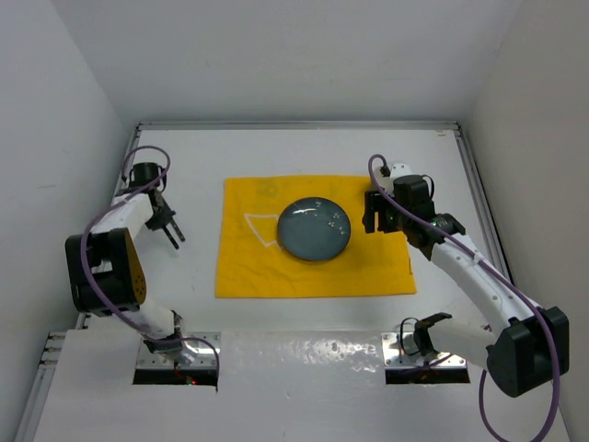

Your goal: Set the dinner table for one person

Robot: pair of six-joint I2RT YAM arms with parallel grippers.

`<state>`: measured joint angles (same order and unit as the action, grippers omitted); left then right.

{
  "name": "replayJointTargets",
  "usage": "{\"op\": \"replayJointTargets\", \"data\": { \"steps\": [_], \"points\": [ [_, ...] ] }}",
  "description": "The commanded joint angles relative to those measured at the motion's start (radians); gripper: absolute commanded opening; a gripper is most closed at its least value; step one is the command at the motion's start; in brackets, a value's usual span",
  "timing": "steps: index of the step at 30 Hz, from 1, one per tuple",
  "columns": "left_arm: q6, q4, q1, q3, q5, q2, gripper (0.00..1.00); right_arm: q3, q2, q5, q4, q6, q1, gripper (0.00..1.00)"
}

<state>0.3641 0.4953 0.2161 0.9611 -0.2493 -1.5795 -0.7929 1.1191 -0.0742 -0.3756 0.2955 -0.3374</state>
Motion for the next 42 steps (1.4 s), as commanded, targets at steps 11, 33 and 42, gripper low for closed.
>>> {"op": "replayJointTargets", "data": {
  "steps": [11,33,42],
  "points": [
    [0.166,0.068,-0.655,0.099,-0.019,0.086,0.00,-0.092,-0.004,-0.032,-0.055,-0.007,-0.003,0.69],
    [0.237,-0.146,-0.817,0.042,-0.007,-0.175,0.00,-0.094,-0.012,-0.015,-0.111,0.010,-0.003,0.69],
    [0.220,-0.166,-0.788,-0.048,-0.034,-0.152,0.00,-0.072,-0.010,-0.010,-0.100,0.007,-0.003,0.69]
  ]
}}
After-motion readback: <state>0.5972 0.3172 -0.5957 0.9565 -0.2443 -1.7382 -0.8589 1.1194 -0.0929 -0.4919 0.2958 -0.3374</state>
